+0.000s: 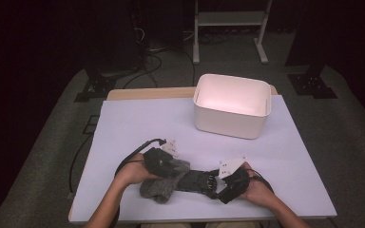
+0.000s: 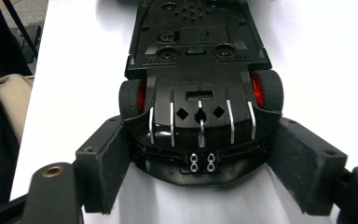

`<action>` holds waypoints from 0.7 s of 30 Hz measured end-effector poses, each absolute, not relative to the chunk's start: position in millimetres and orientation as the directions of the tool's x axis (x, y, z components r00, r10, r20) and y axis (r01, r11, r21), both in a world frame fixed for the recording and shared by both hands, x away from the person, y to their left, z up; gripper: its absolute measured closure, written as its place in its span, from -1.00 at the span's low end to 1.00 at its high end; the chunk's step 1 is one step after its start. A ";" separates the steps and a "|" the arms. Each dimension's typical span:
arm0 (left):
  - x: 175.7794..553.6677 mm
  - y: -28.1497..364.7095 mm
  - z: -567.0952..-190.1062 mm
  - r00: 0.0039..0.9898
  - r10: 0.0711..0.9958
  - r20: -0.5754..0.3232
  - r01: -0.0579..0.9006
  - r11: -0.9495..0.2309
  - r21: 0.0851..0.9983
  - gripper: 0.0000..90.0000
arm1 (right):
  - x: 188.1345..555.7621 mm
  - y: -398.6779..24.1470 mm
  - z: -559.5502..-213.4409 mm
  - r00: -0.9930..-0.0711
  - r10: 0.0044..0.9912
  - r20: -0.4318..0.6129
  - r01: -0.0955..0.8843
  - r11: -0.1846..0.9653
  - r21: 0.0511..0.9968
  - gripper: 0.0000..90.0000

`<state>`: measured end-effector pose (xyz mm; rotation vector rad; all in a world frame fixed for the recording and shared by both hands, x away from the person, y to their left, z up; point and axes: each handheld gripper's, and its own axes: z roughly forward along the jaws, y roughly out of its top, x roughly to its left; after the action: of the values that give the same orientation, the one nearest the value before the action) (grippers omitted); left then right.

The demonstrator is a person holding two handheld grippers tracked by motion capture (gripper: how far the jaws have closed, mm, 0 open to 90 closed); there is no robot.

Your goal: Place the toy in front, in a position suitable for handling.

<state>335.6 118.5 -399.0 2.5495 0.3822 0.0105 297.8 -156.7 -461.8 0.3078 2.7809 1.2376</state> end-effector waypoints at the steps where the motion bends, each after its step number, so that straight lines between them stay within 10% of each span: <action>1: 335.8 122.0 -399.0 0.958 0.279 -0.070 0.274 -0.805 0.527 0.71 | 297.8 -156.7 -461.9 -0.976 0.217 0.008 0.152 0.652 0.743 -0.48; 21: 345.5 97.8 -394.9 0.961 0.265 -0.078 0.263 -0.792 0.551 0.69 | 297.6 -155.6 -463.4 -0.977 0.215 -0.002 0.145 0.665 0.732 -0.48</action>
<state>345.5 97.8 -394.9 2.5240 0.3714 0.0047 297.6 -155.6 -463.4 0.3022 2.7851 1.2130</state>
